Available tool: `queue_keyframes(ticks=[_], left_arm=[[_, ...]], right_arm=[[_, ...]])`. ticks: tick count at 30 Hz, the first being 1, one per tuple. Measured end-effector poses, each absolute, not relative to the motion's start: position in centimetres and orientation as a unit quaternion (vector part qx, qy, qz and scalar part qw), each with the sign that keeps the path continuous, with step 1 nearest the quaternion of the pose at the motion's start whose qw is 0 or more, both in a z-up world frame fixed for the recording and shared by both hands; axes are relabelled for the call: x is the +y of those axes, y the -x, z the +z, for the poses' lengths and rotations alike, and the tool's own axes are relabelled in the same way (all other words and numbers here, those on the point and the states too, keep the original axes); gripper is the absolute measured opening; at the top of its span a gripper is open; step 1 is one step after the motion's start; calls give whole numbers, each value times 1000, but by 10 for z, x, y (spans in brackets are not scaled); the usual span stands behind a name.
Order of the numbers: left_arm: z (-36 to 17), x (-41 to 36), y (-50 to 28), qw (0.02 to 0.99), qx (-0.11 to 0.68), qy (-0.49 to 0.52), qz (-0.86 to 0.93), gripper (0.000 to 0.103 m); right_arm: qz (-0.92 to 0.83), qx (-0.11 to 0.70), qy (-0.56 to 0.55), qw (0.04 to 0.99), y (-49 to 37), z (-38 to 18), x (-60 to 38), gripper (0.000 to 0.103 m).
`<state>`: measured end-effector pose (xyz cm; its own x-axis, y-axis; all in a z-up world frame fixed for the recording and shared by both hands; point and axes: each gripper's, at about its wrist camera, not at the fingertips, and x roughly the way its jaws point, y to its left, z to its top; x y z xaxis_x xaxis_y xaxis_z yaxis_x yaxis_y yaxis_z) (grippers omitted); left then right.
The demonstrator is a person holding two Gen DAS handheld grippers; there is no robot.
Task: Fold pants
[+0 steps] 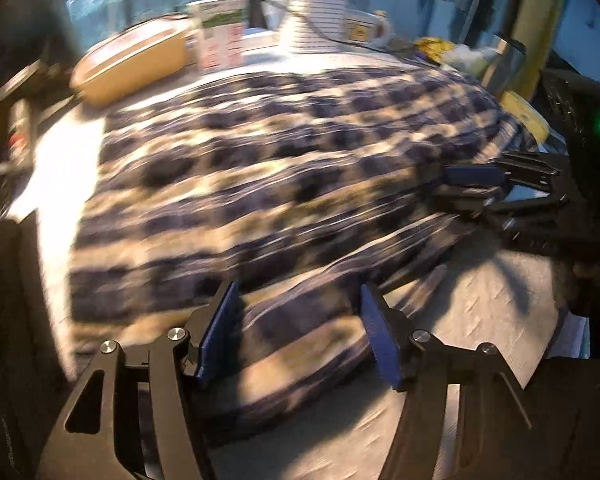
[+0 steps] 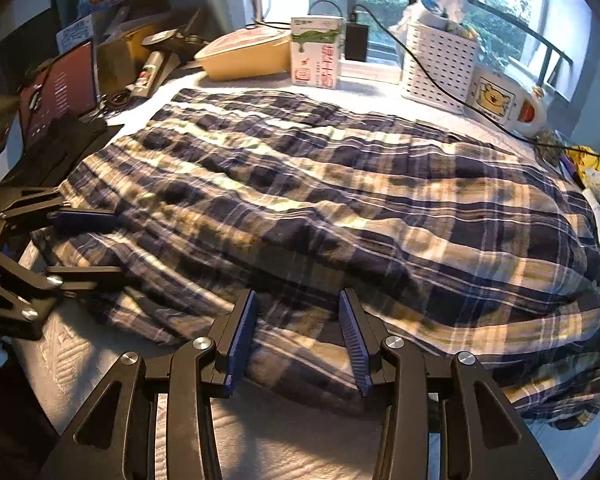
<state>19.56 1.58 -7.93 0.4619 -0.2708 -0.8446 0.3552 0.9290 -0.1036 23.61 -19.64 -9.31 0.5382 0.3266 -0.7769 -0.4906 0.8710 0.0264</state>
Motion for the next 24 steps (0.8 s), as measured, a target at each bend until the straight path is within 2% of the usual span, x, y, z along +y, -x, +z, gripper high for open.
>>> queue_keyframes(ticks=[5,12,17,24], left_arm=[[-68,46,-203,864,479,-36,-151,63],[-46,75,-254,886,447,-54,-111,63],[-63,67,-284,874,464,-78,-124,63],[-86,64,-298,862,482,-108,-118,64]], right_arm=[[228,409,67,881,-245,-78,-211,45],[201,397,62,893,-269,-65,-220,45],[192,426,51,883,-291,-90,-216,45],[160,419,69,891,-303,-85,-219,45]])
